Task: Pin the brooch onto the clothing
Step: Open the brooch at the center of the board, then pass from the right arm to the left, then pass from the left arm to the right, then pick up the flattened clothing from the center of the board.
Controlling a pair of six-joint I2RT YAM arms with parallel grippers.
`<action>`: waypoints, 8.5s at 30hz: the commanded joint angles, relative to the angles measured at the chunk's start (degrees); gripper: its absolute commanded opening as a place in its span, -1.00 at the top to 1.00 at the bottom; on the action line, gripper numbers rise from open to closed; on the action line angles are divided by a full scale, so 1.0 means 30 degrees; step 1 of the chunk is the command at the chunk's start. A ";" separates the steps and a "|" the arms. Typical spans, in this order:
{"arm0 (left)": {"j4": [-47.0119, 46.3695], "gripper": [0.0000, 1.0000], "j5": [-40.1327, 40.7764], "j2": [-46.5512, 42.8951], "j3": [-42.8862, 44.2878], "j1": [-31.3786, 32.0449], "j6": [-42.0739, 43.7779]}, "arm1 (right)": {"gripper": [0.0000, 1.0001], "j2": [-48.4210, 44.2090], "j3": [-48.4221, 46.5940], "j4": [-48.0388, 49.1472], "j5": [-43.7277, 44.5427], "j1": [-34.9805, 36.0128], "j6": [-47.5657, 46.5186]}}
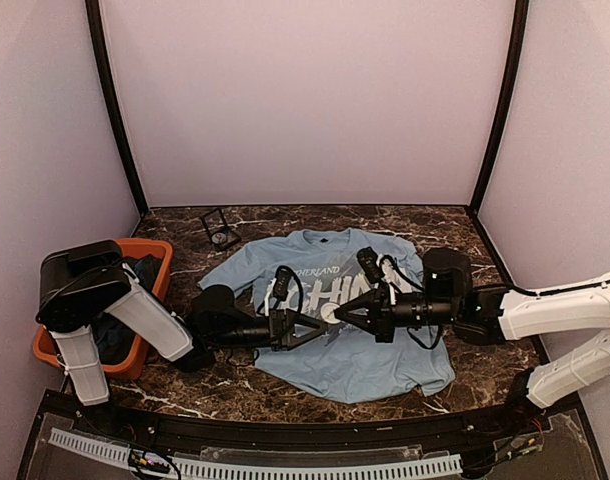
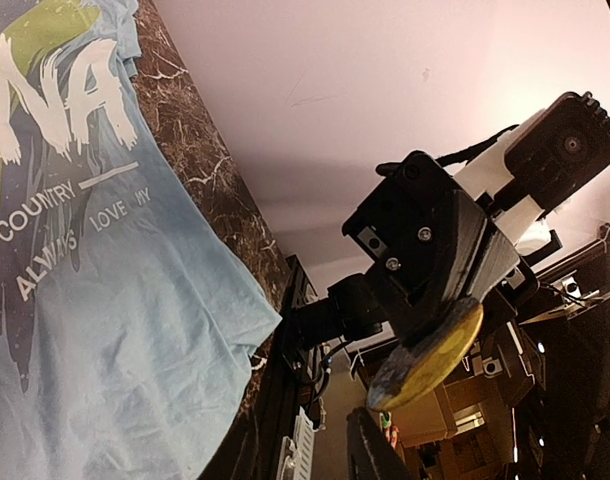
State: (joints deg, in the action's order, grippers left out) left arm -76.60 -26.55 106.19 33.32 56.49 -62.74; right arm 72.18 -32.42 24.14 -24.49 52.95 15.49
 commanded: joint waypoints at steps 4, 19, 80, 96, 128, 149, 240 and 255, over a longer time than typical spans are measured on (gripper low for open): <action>-0.3118 0.35 -0.0278 -0.1148 0.0262 0.0082 0.0843 | 1.00 -0.0231 0.0387 0.1105 -0.0156 0.0159 0.0629; 0.0138 0.32 -0.1000 -0.3032 0.0695 0.0120 0.3262 | 1.00 -0.0346 0.0664 0.3029 -0.1663 -0.0540 0.2649; 0.2932 0.70 -0.0374 -0.0681 0.2229 0.0594 0.2879 | 1.00 0.0098 0.0063 0.2672 0.0108 0.1651 0.0428; -0.1085 0.38 -0.1024 -0.1887 0.0401 0.0334 0.2000 | 1.00 -0.1842 0.1616 0.2268 0.0250 0.0114 0.1350; 0.9099 0.62 -0.3615 -0.4393 0.2421 -0.0706 0.8094 | 1.00 -0.0205 -0.0001 0.0356 -0.2291 -0.0013 0.1342; 0.3690 0.99 -0.3341 -0.4275 0.0846 -0.0752 0.6561 | 0.52 0.0218 -0.0361 -0.0018 -0.2840 -0.0064 0.2397; 2.1285 -0.96 0.1653 -1.0771 0.4784 -0.5724 1.4402 | 1.00 0.0014 -0.5104 -0.7070 0.3401 -0.1043 0.0320; 2.6745 -0.98 0.9754 -0.6272 1.0073 -0.5893 2.5319 | 1.00 0.2379 -0.9507 -1.0181 0.4145 -0.3167 0.1085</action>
State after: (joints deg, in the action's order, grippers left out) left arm -1.39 -3.84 82.94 60.97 39.16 3.14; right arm 78.72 -58.26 -3.40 -13.30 44.38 18.15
